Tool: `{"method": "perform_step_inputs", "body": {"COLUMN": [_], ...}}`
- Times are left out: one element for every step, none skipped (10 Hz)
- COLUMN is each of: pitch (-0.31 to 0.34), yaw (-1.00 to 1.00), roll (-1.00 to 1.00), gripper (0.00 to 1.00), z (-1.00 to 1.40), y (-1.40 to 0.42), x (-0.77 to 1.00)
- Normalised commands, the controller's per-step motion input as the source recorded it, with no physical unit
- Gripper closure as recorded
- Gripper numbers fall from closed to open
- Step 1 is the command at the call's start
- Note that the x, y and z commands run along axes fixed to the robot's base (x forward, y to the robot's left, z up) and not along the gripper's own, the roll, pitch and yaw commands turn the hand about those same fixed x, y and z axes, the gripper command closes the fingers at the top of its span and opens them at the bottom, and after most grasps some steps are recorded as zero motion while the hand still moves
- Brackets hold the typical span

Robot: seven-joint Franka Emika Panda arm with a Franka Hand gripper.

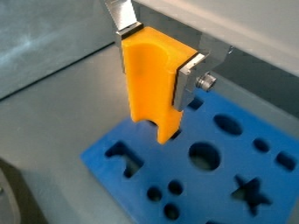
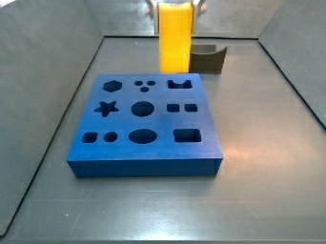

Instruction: Insert the arch object.

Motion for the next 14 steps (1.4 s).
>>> {"method": "perform_step_inputs", "body": {"pitch": [-0.02,0.0,0.066,0.067,0.014,0.106,0.09,0.084,0.097,0.08,0.024,0.0,-0.02,-0.021], "yaw": [-0.03,-0.09,-0.19,-0.07,0.0,0.0,0.0,0.0,0.0,-0.01,-0.03,-0.1,-0.11,-0.06], "roll": [0.17,0.15,0.1,0.0,0.03,0.28,0.26,0.18,0.11,0.12,0.12,0.09,0.02,0.0], "gripper": [1.0,1.0,1.0,1.0,1.0,1.0,1.0,1.0,1.0,1.0,1.0,1.0,1.0,1.0], "z": [-0.66,-0.62,-0.39,-0.02,-0.07,-0.35,-0.42,-0.42,-0.4,-0.41,-0.43,-0.42,-0.39,-0.29], "y": [0.24,0.22,0.07,0.0,0.03,0.14,0.22,0.26,0.23,0.18,0.1,0.0,0.0,-0.04], "x": [0.07,0.14,0.16,0.13,0.02,0.21,0.26,0.32,0.35,0.3,0.06,-0.19,-0.29,-0.25]}}
